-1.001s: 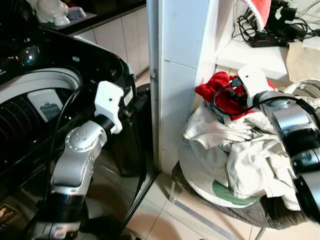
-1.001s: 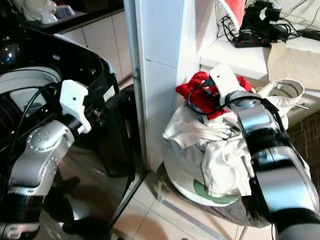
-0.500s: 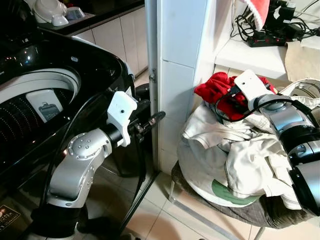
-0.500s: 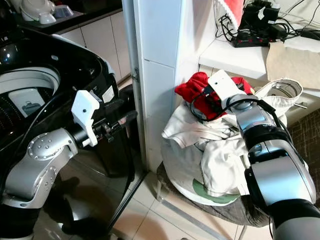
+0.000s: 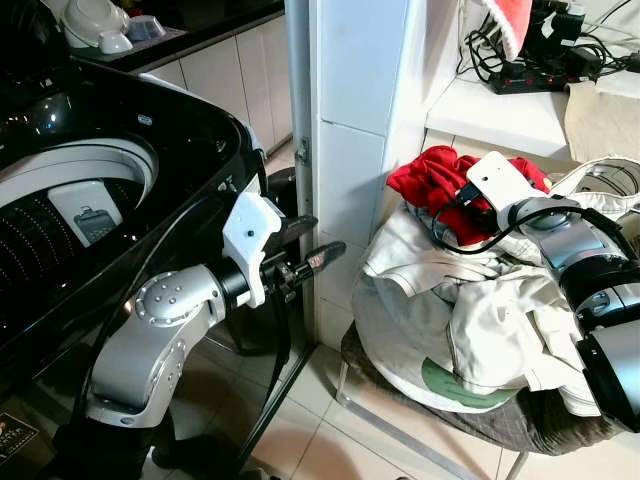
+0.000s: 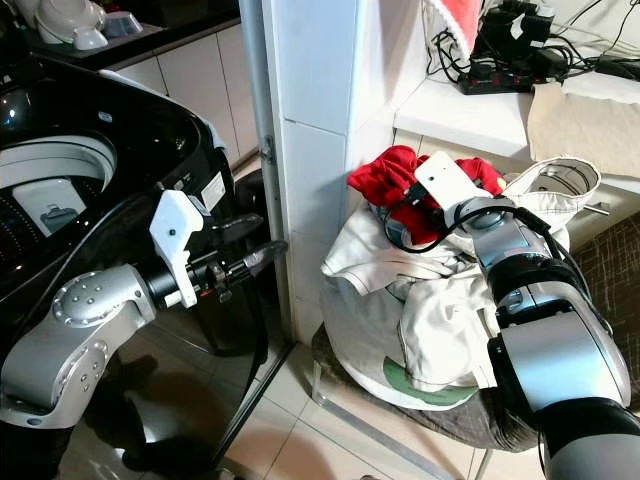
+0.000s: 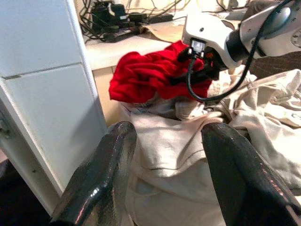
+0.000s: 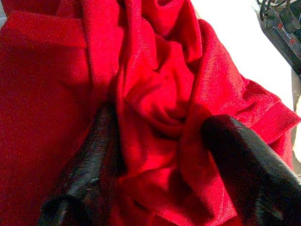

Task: Clothes washing

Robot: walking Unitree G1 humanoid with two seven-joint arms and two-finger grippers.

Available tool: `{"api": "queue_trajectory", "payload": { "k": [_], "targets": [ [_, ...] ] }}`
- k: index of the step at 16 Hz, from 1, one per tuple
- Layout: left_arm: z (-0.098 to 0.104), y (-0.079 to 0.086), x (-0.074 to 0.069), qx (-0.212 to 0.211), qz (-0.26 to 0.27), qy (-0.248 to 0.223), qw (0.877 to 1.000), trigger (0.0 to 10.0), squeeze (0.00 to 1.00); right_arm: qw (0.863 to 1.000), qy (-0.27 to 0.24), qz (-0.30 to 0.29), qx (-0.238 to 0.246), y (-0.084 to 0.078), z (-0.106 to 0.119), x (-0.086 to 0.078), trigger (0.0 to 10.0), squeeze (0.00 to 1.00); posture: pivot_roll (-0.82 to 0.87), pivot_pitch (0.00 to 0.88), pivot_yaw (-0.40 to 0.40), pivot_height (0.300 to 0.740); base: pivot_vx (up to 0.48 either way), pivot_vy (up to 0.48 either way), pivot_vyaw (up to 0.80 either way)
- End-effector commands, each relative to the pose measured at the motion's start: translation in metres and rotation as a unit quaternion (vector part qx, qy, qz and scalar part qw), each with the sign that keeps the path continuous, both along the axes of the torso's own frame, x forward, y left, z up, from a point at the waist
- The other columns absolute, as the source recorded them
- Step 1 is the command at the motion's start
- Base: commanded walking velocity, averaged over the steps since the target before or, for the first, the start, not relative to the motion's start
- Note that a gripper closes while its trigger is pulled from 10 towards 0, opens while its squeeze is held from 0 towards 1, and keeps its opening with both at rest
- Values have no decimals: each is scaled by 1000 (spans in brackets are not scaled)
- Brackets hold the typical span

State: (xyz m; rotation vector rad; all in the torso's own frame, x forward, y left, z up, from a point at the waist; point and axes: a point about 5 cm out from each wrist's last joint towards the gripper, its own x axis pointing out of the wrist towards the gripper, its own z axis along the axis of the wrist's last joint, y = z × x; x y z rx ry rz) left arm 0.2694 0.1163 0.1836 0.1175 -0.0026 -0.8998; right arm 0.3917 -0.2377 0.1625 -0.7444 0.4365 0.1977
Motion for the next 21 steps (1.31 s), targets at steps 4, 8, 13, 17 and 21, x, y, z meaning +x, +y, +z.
{"api": "queue_trajectory", "payload": {
  "k": [4, 8, 13, 17, 21],
  "targets": [
    [0, -1, -4, 2, -11, 7, 1000, 10000, 0, 1000, 4, -3, 2, -3, -2, -1, 0, 0, -36, 0, 23, 740, 0, 0, 0],
    [2, 0, -3, -3, -9, 8, 1000, 10000, 0, 1000, 5, -4, 6, -4, -3, -2, 0, 0, -36, 0, 22, 740, 0, 0, 0],
    [1, 0, -5, -3, -13, 11, 1000, 10000, 0, 1000, 6, -1, 10, -5, -4, -2, 0, 0, -37, 0, 23, 740, 0, 0, 0],
    [1, -1, -6, -2, -16, 12, 1000, 10000, 0, 1000, 6, 0, 10, -6, -3, -3, 0, 0, -39, 0, 24, 740, 0, 0, 0],
    [3, -1, -3, -3, -9, 1, 1000, 10000, 0, 999, 2, 1, 35, -6, 0, -2, 0, 0, -38, 0, 20, 740, 0, 0, 0]
  ]
}}
